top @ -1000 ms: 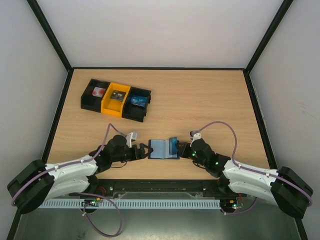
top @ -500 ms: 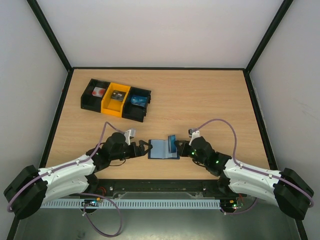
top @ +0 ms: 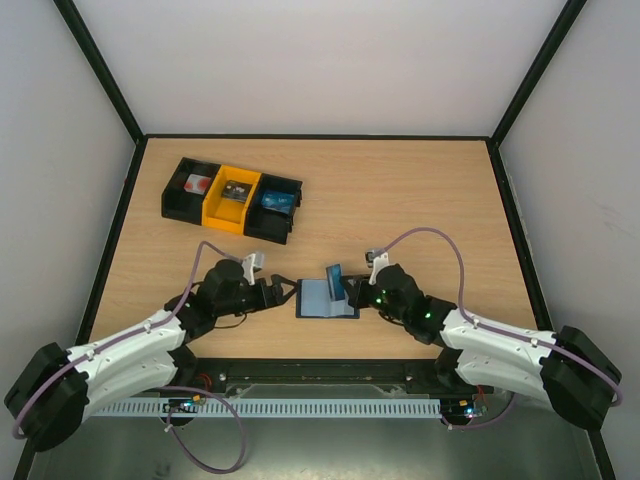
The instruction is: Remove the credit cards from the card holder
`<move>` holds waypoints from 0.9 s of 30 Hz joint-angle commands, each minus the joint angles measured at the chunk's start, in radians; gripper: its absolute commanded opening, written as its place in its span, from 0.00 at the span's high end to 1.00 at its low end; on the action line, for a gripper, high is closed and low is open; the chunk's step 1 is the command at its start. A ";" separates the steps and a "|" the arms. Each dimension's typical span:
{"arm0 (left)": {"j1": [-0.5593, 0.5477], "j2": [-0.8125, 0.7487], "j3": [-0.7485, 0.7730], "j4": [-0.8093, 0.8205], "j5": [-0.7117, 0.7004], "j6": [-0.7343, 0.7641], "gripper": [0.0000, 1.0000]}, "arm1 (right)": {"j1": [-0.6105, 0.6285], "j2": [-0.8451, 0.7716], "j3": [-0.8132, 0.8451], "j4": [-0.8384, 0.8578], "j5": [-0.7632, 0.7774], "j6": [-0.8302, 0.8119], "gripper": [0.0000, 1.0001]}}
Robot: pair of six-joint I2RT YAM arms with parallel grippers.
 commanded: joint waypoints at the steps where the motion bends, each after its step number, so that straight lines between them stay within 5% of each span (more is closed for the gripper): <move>1: 0.060 -0.031 0.036 -0.044 0.068 0.013 0.08 | 0.007 0.011 0.067 0.009 0.033 -0.126 0.98; 10: 0.195 -0.102 0.092 -0.088 0.208 -0.066 0.22 | 0.122 0.023 0.098 0.225 0.192 -0.589 0.98; 18: 0.208 -0.121 0.181 -0.104 0.290 -0.139 0.30 | 0.241 0.072 0.115 0.311 0.286 -1.103 0.98; 27: 0.208 -0.117 0.177 -0.026 0.368 -0.243 0.36 | 0.335 0.169 0.128 0.436 0.470 -1.358 0.98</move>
